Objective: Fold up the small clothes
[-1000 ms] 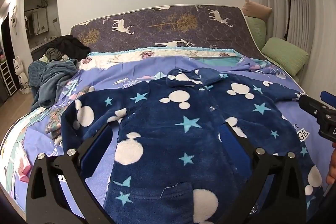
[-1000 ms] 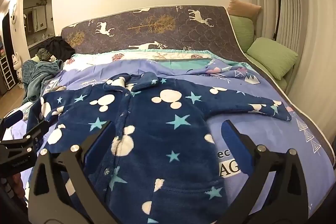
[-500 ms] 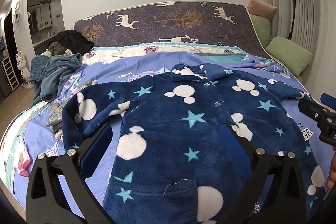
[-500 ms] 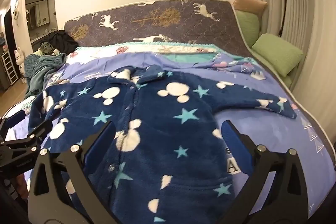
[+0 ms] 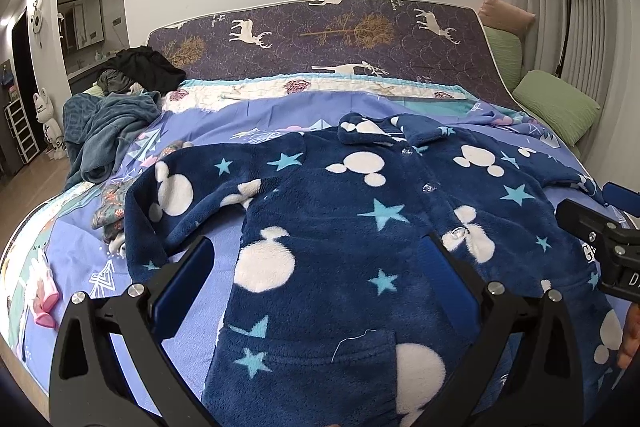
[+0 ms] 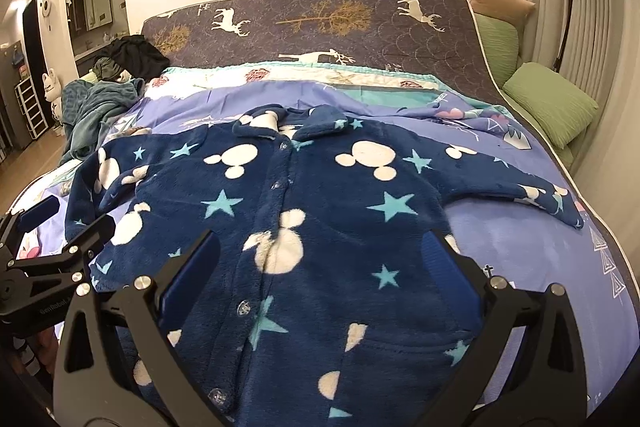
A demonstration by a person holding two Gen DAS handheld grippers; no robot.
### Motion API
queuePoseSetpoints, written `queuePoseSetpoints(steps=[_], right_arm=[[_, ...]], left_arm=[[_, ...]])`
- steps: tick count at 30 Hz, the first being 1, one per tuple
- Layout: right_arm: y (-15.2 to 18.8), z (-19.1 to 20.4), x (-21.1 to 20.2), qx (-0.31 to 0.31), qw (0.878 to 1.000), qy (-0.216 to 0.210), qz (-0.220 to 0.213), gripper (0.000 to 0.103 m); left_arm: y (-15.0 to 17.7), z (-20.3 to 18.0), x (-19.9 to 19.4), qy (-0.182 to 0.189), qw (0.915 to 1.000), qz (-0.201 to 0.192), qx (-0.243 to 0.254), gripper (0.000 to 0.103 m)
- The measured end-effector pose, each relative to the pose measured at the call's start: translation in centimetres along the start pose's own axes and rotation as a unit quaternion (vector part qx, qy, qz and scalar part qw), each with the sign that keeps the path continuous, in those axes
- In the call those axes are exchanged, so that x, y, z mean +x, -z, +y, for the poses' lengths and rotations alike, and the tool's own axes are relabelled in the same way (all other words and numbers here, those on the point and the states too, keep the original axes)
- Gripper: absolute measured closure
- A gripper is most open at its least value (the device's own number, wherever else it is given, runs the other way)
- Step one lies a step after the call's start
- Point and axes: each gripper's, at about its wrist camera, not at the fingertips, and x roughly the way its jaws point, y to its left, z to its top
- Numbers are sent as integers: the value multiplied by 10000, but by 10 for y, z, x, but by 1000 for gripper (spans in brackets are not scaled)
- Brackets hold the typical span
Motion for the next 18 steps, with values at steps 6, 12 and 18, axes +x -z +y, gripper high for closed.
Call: queuePoseSetpoints(steps=[6, 12, 18], right_arm=[[-2, 0, 1, -7, 10000, 24, 23, 2], [-2, 1, 1, -10, 10000, 58, 30, 2], [-3, -2, 3, 32, 9999, 99, 51, 2]], left_arm=[[2, 1, 1, 53, 10000, 11, -12, 1], [3, 1, 2, 64, 10000, 44, -28, 1], [3, 1, 3, 74, 9999, 69, -17, 1]])
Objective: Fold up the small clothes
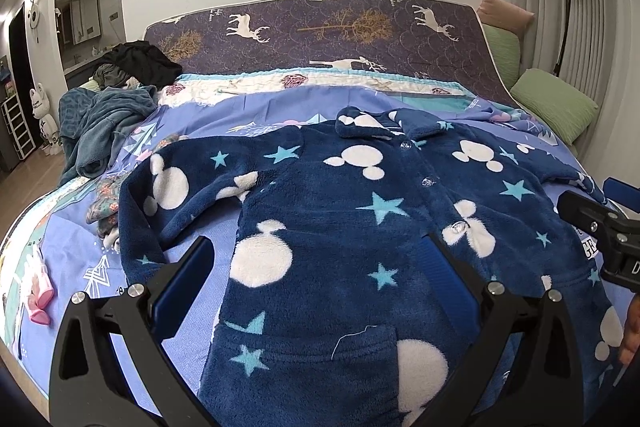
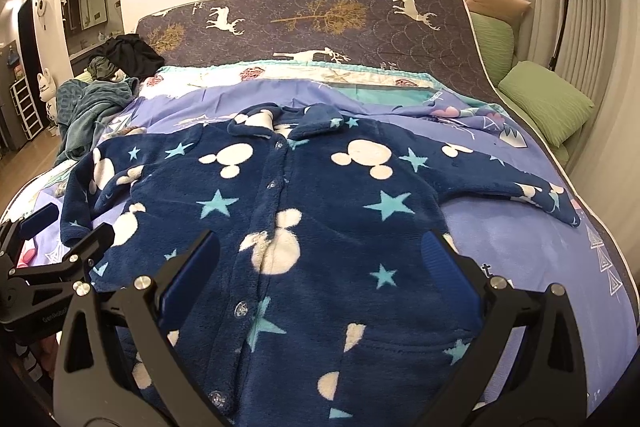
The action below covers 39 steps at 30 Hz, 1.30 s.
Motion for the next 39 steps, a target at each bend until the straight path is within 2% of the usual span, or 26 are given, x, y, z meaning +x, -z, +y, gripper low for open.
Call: queuePoseSetpoints(steps=[39], right_arm=[[2, -5, 7, 9, 9999, 97, 67, 2]], left_arm=[[6, 7, 9, 168, 9997, 130, -94, 1]])
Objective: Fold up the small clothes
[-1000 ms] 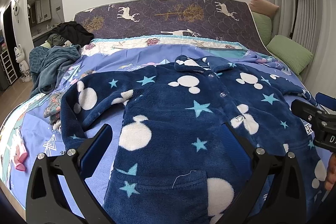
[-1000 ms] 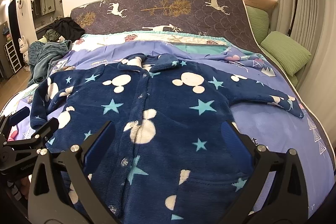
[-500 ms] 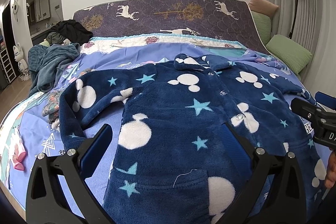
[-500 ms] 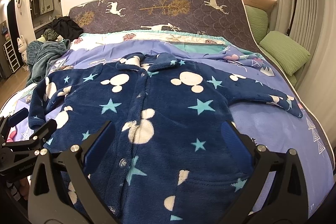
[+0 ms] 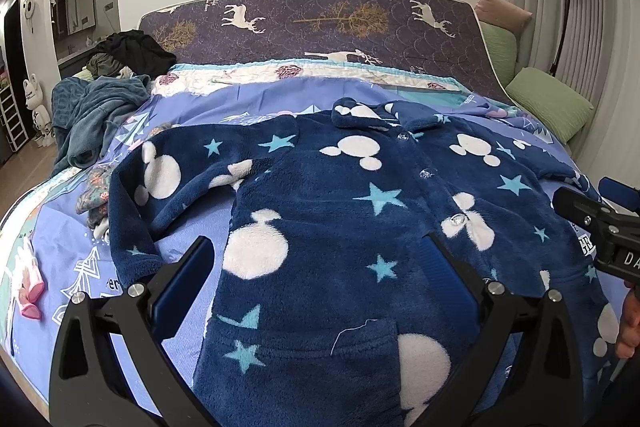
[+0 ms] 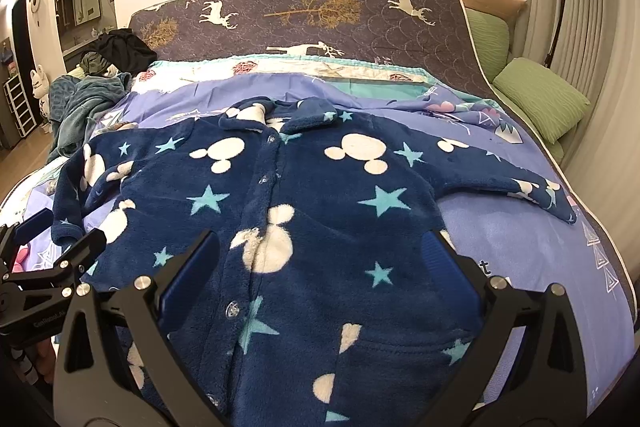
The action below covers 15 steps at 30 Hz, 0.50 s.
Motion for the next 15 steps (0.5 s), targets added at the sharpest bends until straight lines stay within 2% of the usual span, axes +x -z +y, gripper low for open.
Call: queuePoseSetpoints(steps=[15], right_arm=[[1, 4, 7, -57, 9999, 139, 72, 2]], left_arm=[[3, 10, 6, 4, 9996, 124, -253, 1]])
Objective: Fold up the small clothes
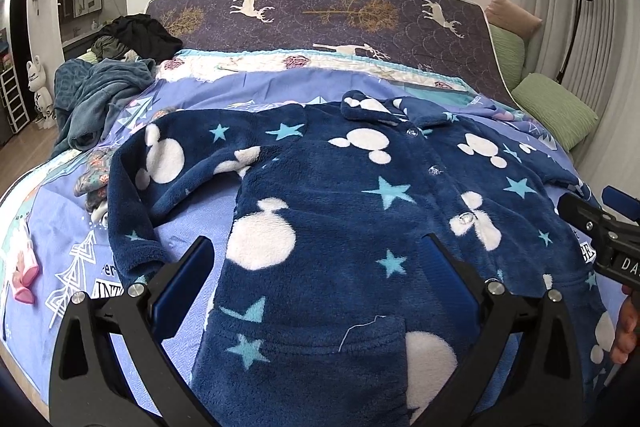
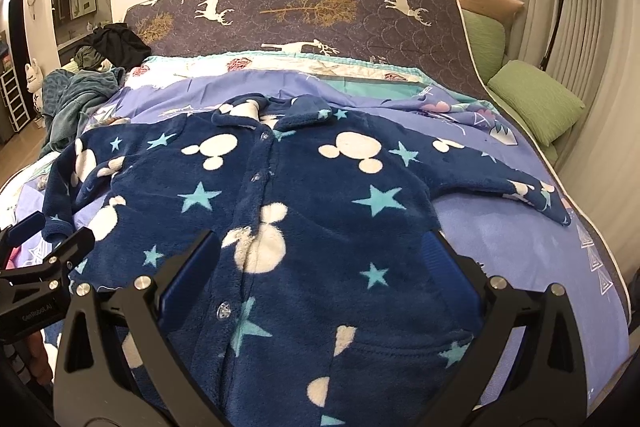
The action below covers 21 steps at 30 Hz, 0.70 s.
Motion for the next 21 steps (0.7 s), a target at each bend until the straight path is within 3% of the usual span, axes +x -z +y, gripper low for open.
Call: queuePoseSetpoints(steps=[5, 9, 14, 17, 21], right_arm=[[0, -5, 4, 257, 9992, -314, 25, 2], [6, -7, 13, 303, 9982, -525, 40, 2], [10, -15, 38, 439, 9946, -682, 651, 2], [11, -20, 47, 492, 9941, -529, 803, 2], [15, -22, 56, 469, 9914, -659, 1026, 2]], left_arm=[[0, 9, 2, 33, 9999, -75, -142, 1], [5, 33, 16, 167, 9978, 153, -619, 1], [18, 74, 34, 337, 9883, 487, -1407, 1], [20, 101, 29, 99, 9845, 351, -1714, 5], [26, 139, 23, -725, 9811, 284, -1770, 5]])
